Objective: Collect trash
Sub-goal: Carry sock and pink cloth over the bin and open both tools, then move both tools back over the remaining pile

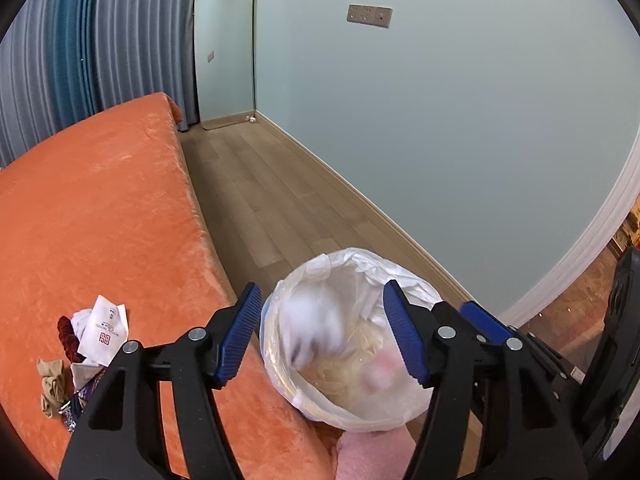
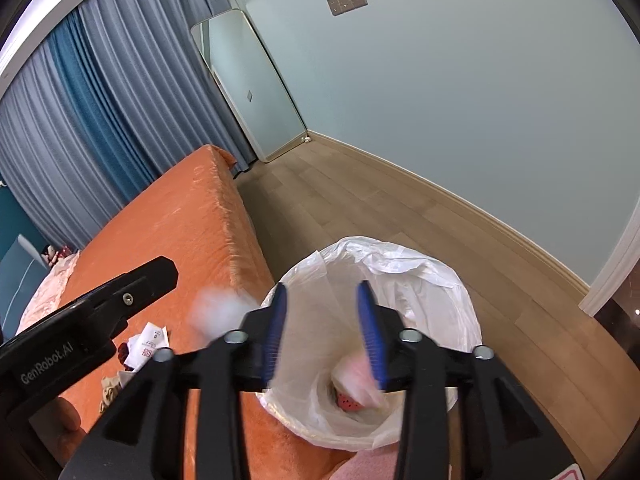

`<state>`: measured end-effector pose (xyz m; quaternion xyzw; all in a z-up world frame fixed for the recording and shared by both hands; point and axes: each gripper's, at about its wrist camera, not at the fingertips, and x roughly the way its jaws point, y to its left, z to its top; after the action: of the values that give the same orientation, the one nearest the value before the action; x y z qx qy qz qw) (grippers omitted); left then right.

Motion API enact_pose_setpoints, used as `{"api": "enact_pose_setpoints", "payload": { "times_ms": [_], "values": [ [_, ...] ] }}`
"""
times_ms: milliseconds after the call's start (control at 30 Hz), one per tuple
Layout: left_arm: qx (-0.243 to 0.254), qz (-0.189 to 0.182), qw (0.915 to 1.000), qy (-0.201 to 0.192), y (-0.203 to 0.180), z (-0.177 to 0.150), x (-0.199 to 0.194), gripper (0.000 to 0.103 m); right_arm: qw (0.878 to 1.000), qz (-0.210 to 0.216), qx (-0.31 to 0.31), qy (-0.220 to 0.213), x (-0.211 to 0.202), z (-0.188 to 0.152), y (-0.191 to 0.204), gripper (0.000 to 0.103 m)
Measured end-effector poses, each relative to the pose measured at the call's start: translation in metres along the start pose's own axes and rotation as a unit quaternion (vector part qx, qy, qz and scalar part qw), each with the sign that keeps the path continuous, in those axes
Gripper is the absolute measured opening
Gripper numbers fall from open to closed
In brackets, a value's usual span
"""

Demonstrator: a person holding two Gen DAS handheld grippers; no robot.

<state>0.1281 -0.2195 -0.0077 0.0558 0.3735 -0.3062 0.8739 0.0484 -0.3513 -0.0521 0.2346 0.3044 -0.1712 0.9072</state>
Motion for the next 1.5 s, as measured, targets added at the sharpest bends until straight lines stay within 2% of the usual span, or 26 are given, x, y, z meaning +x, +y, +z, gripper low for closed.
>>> {"api": "enact_pose_setpoints", "payload": {
  "times_ms": [333, 400, 833, 1100, 1200, 1500],
  "values": [
    [-0.023, 0.010, 0.9997, -0.005, 0.018, -0.001, -0.012, 0.060, 1.000, 0.006, -0.013, 0.001, -0.005, 0.000, 0.009, 0.041],
    [-0.030, 0.013, 0.9994, -0.006, 0.024, -0.002, -0.017, 0.060, 1.000, 0.008, -0.019, 0.001, -0.007, -0.002, 0.015, 0.045],
    [-0.085, 0.044, 0.9952, -0.020, 0.081, -0.017, -0.050, 0.060, 0.997, 0.036, -0.072, 0.019, -0.007, -0.016, 0.075, 0.046],
    [-0.126, 0.068, 0.9893, -0.029, 0.124, -0.031, -0.072, 0.063, 0.992, 0.056, -0.113, 0.032, -0.008, -0.033, 0.118, 0.047],
    [-0.140, 0.076, 0.9868, -0.028, 0.139, -0.038, -0.078, 0.064, 0.989, 0.061, -0.127, 0.036, -0.010, -0.039, 0.135, 0.053],
    [-0.199, 0.121, 0.9725, -0.008, 0.205, -0.083, -0.095, 0.069, 0.980, 0.084, -0.172, 0.055, -0.006, -0.064, 0.181, 0.054]
  ]
}}
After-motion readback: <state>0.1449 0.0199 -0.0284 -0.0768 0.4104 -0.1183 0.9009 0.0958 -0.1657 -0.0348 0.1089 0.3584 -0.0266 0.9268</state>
